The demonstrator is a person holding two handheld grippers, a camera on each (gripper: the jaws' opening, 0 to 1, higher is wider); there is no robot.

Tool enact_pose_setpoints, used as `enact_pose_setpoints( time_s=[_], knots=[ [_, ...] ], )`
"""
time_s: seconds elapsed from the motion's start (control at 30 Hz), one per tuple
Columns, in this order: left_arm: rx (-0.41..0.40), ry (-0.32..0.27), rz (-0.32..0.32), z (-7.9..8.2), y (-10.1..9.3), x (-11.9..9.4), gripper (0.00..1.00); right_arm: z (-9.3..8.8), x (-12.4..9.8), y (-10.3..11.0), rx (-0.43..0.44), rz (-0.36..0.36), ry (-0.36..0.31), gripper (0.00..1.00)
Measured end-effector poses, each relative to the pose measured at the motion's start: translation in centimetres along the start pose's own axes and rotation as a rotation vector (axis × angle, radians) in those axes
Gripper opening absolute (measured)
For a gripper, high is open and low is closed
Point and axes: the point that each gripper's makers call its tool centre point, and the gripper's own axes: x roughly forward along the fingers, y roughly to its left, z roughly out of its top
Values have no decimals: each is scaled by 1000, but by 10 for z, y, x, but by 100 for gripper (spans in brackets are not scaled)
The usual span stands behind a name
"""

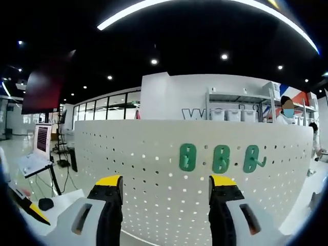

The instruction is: Insert the hook assembly into the mounting plate slot until the hook locks in place.

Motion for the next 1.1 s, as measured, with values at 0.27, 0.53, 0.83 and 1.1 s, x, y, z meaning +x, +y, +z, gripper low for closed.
enact_pose_setpoints(
  time_s=[0.27,0.53,0.83,1.1],
  knots=[
    [5,-1,0,2,-2,1,88,-2,-4,6,-1,45,4,83],
    [10,1,1,3,-3,1,88,-3,-12,13,3,82,2,84],
    [18,3,1,5,-6,0,88,-2,-27,14,17,90,-2,83],
    [20,11,1,2,-10,1,88,-8,-45,16,41,106,5,82]
  ],
)
